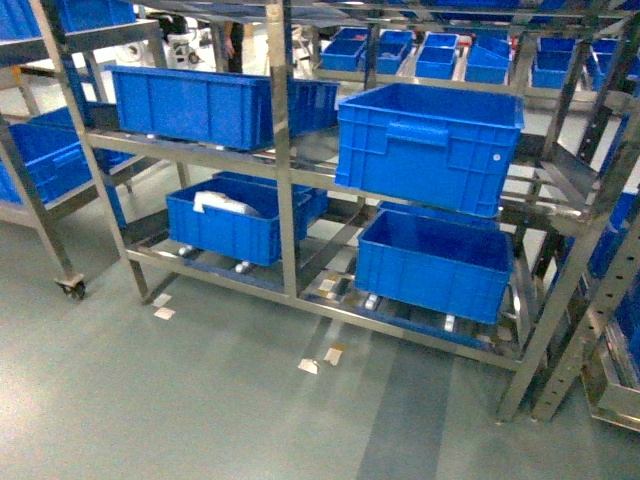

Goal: Pick red block from blue box to shelf

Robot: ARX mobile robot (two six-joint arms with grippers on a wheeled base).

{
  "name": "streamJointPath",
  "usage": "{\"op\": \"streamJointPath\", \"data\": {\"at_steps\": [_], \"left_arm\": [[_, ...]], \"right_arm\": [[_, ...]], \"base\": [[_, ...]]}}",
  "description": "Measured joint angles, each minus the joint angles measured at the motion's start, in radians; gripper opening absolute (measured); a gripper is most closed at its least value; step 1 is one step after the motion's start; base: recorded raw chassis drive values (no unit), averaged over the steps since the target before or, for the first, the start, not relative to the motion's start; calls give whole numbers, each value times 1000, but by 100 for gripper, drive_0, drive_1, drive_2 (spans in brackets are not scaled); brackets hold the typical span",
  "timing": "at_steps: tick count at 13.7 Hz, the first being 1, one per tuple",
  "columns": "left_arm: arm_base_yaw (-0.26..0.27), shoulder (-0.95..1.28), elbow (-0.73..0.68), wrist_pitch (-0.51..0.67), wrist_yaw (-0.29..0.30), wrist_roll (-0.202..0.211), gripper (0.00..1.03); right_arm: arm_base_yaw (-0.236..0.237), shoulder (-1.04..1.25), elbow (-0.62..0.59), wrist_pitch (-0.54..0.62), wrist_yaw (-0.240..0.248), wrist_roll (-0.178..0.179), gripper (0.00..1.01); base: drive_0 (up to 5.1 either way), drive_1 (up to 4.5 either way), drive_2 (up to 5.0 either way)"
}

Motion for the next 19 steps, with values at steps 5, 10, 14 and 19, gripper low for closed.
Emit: {"op": "streamJointPath", "data": {"at_steps": [5, 10, 14, 19], "left_arm": [[0, 0, 0, 1, 0, 0, 98], [0, 0, 0, -1, 0, 0, 98], [0, 0, 0, 0, 0, 0, 98], [2, 0, 0, 2, -1, 0, 98]], "right_arm": [[0, -2, 0, 0, 0, 0, 28], [0, -2, 0, 1, 0, 0, 28], [0, -1, 0, 0, 0, 0, 28], [0, 0, 0, 0, 0, 0, 28]], "base": [[-140, -140, -140], [-140, -140, -140], [-140, -140, -140], [-140, -140, -140]]}}
